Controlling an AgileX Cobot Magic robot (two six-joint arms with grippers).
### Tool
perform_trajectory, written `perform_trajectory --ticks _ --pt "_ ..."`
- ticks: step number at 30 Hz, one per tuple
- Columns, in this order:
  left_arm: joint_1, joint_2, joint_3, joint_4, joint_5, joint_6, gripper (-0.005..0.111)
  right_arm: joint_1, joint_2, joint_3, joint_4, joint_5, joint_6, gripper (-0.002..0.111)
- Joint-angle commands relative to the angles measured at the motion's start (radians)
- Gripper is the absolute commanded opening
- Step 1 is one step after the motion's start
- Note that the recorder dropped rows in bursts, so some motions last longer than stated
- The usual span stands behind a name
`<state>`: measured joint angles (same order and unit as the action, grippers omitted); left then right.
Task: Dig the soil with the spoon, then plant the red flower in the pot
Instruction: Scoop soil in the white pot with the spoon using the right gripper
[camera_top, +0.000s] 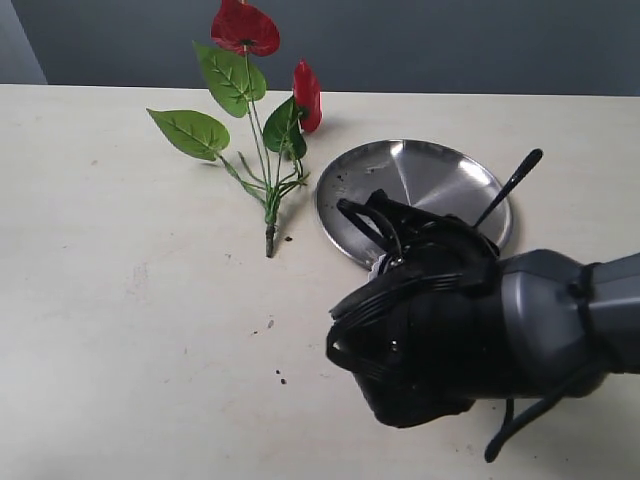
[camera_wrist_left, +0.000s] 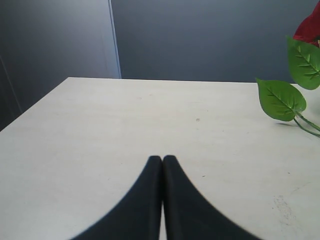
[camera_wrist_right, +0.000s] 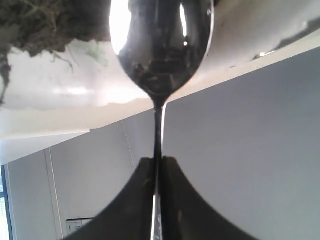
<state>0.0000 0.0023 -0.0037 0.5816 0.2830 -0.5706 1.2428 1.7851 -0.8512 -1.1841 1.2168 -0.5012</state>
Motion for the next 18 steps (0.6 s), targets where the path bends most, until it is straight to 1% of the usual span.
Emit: perform_trajectory --ticks 1,5,10,18 --pt "0.001 -0.002 0.004 -0.001 0.002 -0.002 0.000 0.003 -0.048 -0.001 -0.016 0.004 0.008 -0.001" --pt "0.001 -0.002 0.004 -0.001 0.002 -0.002 0.000 0.003 -0.055 -0.001 0.004 0.004 -0.005 -0.001" --pt "0.001 -0.002 0.004 -0.001 0.002 -0.002 0.000 0.003 -0.031 -0.001 0.105 0.004 -0.054 -0.001" --pt "0.001 -0.002 0.004 -0.001 0.002 -0.002 0.000 0.003 0.022 -0.001 0.110 0.004 -0.042 -0.001"
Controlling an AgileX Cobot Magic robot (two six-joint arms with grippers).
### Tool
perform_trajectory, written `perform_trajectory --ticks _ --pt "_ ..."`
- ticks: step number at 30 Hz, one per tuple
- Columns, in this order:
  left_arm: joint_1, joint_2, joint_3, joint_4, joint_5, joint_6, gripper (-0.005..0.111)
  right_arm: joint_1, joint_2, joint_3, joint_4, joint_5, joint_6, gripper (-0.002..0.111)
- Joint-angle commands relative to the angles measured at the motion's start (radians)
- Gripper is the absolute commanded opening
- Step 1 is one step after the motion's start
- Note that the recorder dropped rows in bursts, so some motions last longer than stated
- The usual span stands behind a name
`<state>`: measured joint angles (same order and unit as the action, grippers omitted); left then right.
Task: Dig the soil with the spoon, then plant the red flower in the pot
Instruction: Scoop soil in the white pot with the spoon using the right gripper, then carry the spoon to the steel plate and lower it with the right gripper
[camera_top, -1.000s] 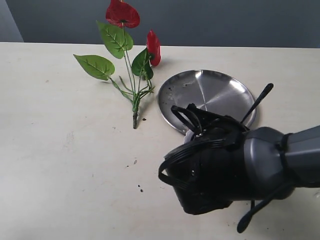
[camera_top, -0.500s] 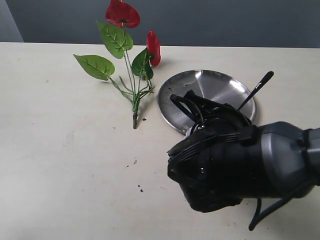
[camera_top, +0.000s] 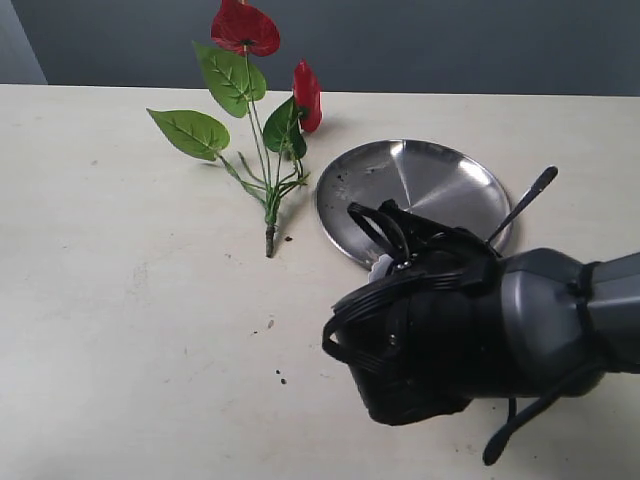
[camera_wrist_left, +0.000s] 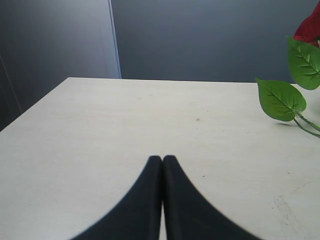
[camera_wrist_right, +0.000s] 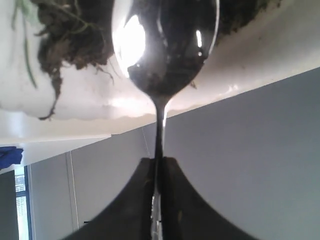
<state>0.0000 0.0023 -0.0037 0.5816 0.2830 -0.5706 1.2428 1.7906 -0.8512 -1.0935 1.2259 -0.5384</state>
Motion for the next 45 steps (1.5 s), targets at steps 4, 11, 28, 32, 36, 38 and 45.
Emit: perform_trajectory --ticks 4,11,28,32,36,38,45 --pt "0.001 -0.002 0.004 -0.001 0.002 -0.002 0.000 0.003 -0.027 -0.001 -0.019 -0.005 0.082 -0.001" --pt "0.001 -0.002 0.004 -0.001 0.002 -0.002 0.000 0.001 -0.173 -0.001 -0.012 -0.005 0.097 -0.001" --pt "0.001 -0.002 0.004 -0.001 0.002 -0.002 0.000 -0.393 -0.318 -0.256 0.653 -0.075 0.131 -0.001" --pt "0.001 -0.002 0.004 -0.001 0.002 -0.002 0.000 -0.488 -0.318 -0.309 0.770 -0.107 0.131 -0.001" --pt "0.001 -0.002 0.004 -0.001 0.002 -0.002 0.000 -0.579 -0.318 -0.329 0.881 -0.145 0.127 -0.001" --pt "0.001 -0.002 0.004 -0.001 0.002 -0.002 0.000 -0.628 -0.314 -0.331 0.944 -0.172 0.127 -0.001" --pt "0.001 -0.002 0.004 -0.001 0.002 -0.002 0.000 -0.766 -0.254 -0.331 1.156 -0.241 0.122 -0.001"
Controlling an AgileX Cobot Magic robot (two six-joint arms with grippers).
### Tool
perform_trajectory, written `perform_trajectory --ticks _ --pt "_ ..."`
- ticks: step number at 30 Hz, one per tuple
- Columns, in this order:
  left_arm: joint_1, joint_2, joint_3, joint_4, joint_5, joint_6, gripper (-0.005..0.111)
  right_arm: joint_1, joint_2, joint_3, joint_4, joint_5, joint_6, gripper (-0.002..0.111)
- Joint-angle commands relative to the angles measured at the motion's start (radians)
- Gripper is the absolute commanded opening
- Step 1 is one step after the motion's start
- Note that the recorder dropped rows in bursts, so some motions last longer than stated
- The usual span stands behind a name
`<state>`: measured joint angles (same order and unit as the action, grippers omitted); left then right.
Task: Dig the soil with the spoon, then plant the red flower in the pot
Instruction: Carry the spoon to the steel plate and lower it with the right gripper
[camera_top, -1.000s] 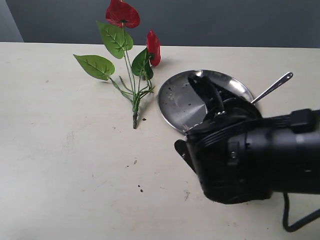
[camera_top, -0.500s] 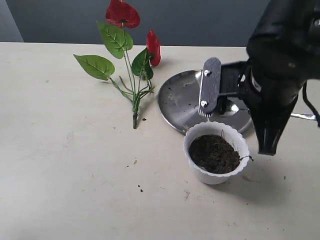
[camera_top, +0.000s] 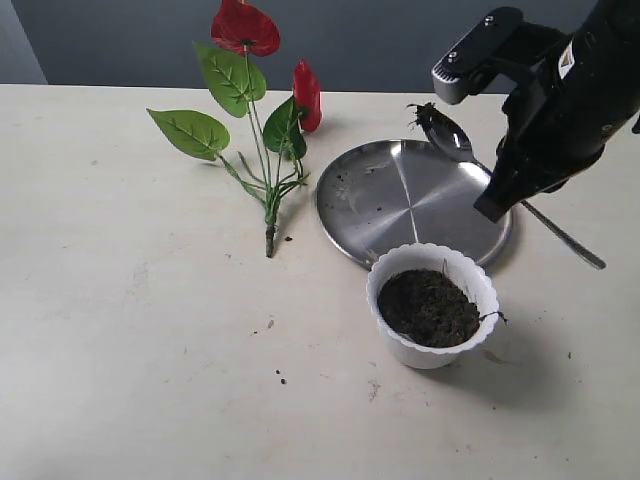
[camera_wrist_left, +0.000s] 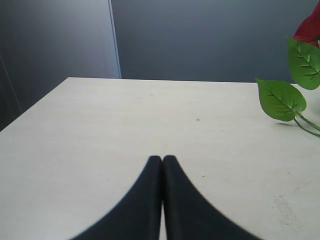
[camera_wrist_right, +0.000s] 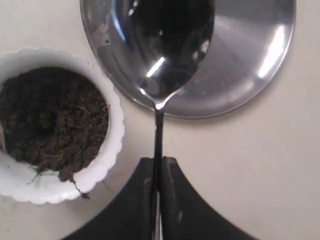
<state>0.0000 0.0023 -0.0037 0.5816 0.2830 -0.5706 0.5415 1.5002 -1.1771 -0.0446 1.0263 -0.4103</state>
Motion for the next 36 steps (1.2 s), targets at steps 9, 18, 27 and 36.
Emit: perform_trajectory --ticks 9,18,27,36 --pt "0.001 -0.002 0.004 -0.001 0.002 -0.002 0.000 -0.131 0.184 -0.005 0.193 -0.184 0.000 -0.001" --pt "0.001 -0.002 0.004 -0.001 0.002 -0.002 0.000 -0.133 0.313 -0.133 0.197 -0.247 0.002 -0.001" --pt "0.001 -0.002 0.004 -0.001 0.002 -0.002 0.000 -0.133 0.506 -0.308 0.200 -0.206 0.002 -0.001" --pt "0.001 -0.002 0.004 -0.001 0.002 -0.002 0.000 -0.133 0.666 -0.442 0.182 -0.157 0.002 -0.001"
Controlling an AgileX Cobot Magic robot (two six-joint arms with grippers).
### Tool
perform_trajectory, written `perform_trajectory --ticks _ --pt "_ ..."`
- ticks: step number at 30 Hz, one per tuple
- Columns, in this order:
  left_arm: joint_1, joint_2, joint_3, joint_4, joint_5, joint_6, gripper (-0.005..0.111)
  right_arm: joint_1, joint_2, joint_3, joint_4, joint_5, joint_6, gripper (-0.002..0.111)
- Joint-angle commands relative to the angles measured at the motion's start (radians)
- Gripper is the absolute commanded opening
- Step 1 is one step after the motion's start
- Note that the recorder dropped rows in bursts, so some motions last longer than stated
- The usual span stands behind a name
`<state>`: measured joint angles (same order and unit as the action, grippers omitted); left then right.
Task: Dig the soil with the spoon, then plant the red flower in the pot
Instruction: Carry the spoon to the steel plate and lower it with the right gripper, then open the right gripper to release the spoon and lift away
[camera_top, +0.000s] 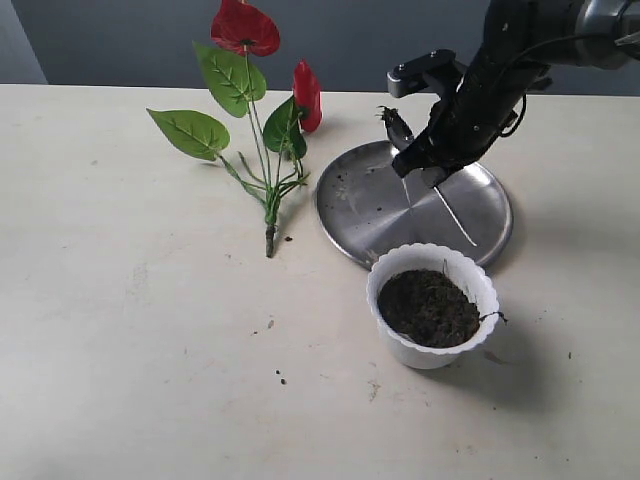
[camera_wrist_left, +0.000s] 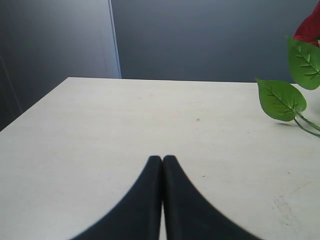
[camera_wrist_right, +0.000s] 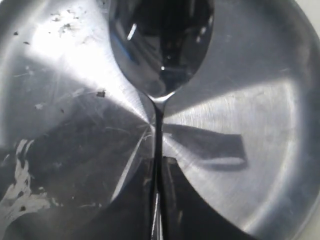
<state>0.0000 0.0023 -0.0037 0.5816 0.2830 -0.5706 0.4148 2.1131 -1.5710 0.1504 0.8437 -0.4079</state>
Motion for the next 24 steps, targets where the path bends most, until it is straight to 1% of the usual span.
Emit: perform_trajectory --ticks 1,6,11,17,18,20,21,22,23,24 --pt "0.001 -0.002 0.004 -0.001 0.002 -0.002 0.000 -0.007 0.067 -0.060 -0.013 0.031 -0.001 -0.001" --pt "0.001 -0.002 0.004 -0.001 0.002 -0.002 0.000 -0.007 0.105 -0.092 -0.017 0.034 -0.001 -0.001" --pt "0.001 -0.002 0.004 -0.001 0.002 -0.002 0.000 -0.007 0.130 -0.092 -0.070 0.032 -0.001 -0.001" --pt "0.001 -0.002 0.004 -0.001 0.002 -0.002 0.000 -0.007 0.139 -0.092 -0.071 0.014 -0.001 -0.001" --pt "0.001 -0.002 0.004 -0.001 0.002 -0.002 0.000 -0.007 0.139 -0.092 -0.071 0.014 -0.001 0.001" --pt "0.001 -0.002 0.004 -0.001 0.002 -0.002 0.000 -0.007 0.139 -0.092 -0.071 0.016 -0.001 0.012" --pt "0.001 -0.002 0.004 -0.001 0.002 -0.002 0.000 -0.007 0.139 -0.092 -0.071 0.016 -0.001 0.021" --pt "0.001 -0.002 0.004 -0.001 0.002 -0.002 0.000 -0.007 0.139 -0.092 -0.071 0.016 -0.001 0.026" --pt "0.001 -0.002 0.004 -0.001 0.002 -0.002 0.000 -0.007 0.139 -0.092 -0.071 0.016 -0.001 0.031" --pt "0.001 -0.002 0.004 -0.001 0.002 -0.002 0.000 -0.007 0.139 -0.092 -0.071 0.016 -0.001 0.031"
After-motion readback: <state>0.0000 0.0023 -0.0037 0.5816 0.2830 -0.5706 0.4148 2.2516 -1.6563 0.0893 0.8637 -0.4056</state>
